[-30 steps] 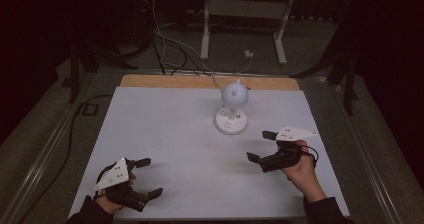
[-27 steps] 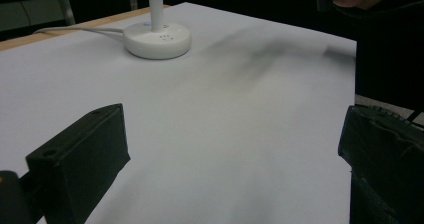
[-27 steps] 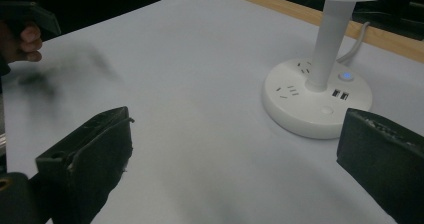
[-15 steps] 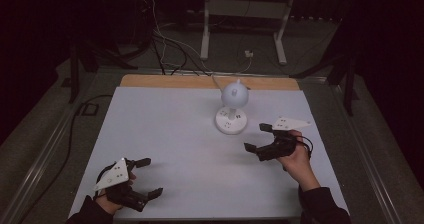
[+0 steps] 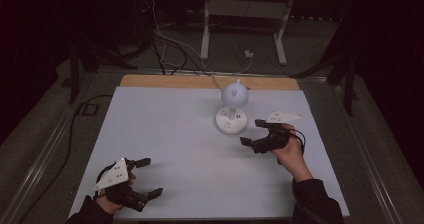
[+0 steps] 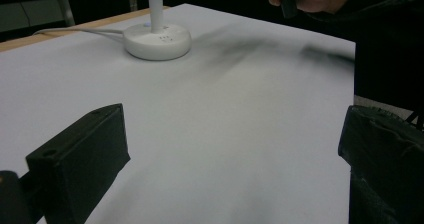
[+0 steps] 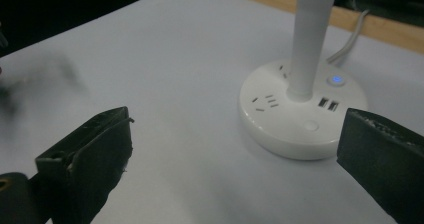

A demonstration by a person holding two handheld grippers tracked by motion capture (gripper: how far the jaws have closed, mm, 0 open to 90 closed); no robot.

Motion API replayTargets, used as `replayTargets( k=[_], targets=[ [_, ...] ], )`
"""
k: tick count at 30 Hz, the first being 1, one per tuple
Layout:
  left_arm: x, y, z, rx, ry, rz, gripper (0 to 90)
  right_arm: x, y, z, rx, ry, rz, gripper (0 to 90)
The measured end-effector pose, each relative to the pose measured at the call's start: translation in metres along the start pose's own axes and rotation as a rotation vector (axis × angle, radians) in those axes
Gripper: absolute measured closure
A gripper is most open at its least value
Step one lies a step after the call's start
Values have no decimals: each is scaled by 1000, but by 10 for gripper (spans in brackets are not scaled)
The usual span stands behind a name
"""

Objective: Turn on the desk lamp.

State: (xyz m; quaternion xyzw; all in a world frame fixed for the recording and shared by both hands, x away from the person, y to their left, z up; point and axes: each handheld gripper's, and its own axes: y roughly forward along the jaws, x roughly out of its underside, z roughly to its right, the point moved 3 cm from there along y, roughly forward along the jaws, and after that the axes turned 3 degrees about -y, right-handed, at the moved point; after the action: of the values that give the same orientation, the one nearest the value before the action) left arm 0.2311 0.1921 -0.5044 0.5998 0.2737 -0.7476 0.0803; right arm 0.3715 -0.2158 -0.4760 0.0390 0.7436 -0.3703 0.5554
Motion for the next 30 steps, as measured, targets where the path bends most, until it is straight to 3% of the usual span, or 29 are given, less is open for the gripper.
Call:
replayTargets(
  k=[11, 30],
  targets=[
    [0, 0, 0, 1, -2, 0, 3, 5, 24, 14, 19, 30, -19, 6],
    [0, 0, -1, 3, -4, -2, 3, 13, 44, 30, 69, 98, -16, 6]
  ],
)
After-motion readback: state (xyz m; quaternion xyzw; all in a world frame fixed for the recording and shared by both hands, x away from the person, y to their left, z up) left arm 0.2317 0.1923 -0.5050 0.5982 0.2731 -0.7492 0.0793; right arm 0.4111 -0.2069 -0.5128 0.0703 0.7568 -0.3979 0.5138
